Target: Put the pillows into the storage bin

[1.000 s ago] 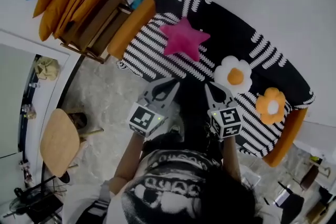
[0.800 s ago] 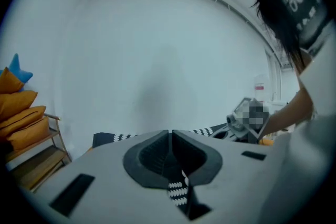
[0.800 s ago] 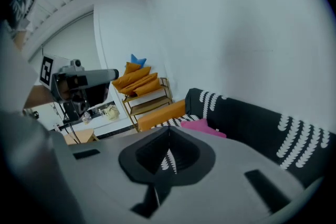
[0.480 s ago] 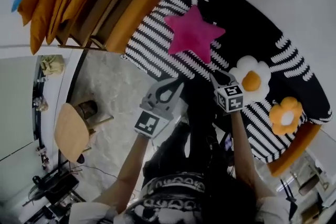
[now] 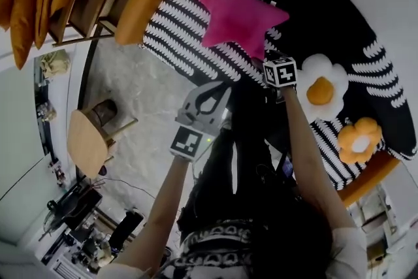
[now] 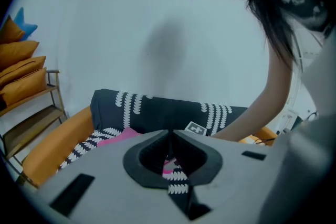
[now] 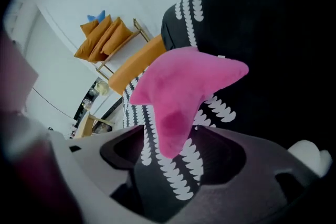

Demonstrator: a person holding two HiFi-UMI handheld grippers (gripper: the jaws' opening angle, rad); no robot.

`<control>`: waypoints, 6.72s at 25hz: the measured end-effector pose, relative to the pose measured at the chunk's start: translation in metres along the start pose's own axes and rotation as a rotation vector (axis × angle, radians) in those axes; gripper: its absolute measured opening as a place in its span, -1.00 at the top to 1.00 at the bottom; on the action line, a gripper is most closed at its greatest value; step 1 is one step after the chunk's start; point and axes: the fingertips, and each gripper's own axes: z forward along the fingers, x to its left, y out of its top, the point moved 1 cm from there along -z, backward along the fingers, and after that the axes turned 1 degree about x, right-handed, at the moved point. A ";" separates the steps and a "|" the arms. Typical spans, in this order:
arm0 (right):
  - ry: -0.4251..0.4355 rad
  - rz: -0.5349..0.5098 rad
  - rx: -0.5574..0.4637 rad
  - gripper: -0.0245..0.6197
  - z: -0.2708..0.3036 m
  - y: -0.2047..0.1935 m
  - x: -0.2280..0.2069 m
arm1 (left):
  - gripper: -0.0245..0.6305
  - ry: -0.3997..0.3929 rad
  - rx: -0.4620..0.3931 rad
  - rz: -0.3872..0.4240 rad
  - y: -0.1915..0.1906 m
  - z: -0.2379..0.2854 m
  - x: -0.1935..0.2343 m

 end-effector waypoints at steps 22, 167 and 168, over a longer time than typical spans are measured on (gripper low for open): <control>0.273 0.477 0.034 0.39 0.014 0.018 0.063 | 0.86 0.046 -0.008 -0.025 0.004 -0.023 0.032; 0.021 1.268 -0.923 0.78 -0.334 -0.342 0.013 | 0.86 -1.131 0.151 0.679 -0.070 0.012 -0.411; 0.016 1.279 -0.958 0.78 -0.345 -0.357 0.023 | 0.86 -1.153 0.145 0.700 -0.072 0.003 -0.426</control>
